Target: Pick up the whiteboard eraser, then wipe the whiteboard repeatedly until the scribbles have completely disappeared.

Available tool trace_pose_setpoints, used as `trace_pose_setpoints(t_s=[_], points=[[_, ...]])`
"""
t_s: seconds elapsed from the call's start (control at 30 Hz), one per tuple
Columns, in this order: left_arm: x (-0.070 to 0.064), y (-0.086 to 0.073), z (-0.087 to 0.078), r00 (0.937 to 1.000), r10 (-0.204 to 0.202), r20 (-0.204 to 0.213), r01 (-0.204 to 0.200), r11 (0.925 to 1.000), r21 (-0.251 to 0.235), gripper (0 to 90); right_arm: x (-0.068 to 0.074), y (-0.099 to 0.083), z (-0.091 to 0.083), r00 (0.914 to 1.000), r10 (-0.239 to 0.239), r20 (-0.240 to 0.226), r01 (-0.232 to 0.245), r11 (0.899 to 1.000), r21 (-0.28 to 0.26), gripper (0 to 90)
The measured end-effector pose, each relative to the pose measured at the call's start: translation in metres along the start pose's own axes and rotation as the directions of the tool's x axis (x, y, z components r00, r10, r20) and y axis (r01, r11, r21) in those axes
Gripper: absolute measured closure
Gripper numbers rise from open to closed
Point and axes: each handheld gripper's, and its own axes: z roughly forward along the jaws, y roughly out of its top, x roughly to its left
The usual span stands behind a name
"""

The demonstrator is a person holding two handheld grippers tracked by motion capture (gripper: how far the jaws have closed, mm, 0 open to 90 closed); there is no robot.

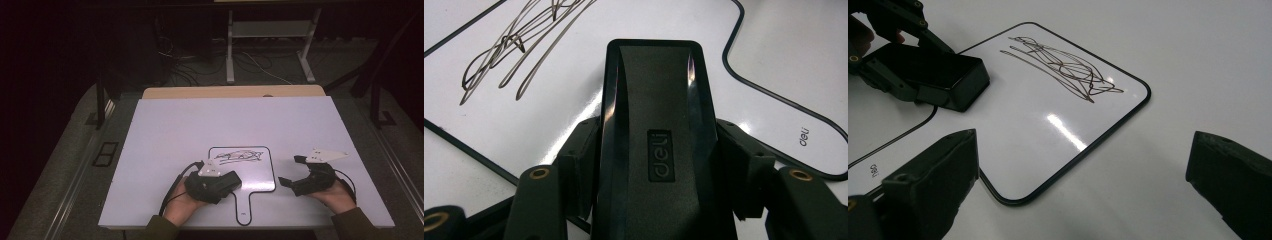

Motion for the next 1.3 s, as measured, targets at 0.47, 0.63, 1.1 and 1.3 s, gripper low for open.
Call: trace_pose_setpoints(t_s=[0.47,0.63,1.1,1.3], points=[[0.006,0.009,-0.012,0.9969,0.032,0.072,-0.031,0.9994,-0.013,39.2,-0.001,-0.007,0.001,0.9996,0.027,-0.004,-0.027,1.000,-0.012,0.0],[0.009,0.012,-0.018,0.9971,0.033,0.069,-0.031,0.9991,-0.030,39.3,0.000,-0.007,0.002,0.9997,0.023,-0.005,-0.023,1.000,-0.012,0.0],[0.044,0.036,-0.019,0.9967,0.047,0.067,-0.042,0.9967,-0.069,39.2,-0.002,-0.007,0.000,0.9993,0.037,-0.003,-0.037,0.999,-0.017,0.0],[0.056,0.048,-0.015,0.9976,0.047,0.051,-0.043,0.9962,-0.076,39.2,-0.002,-0.007,0.001,0.9992,0.041,-0.006,-0.041,0.999,-0.018,0.0]])
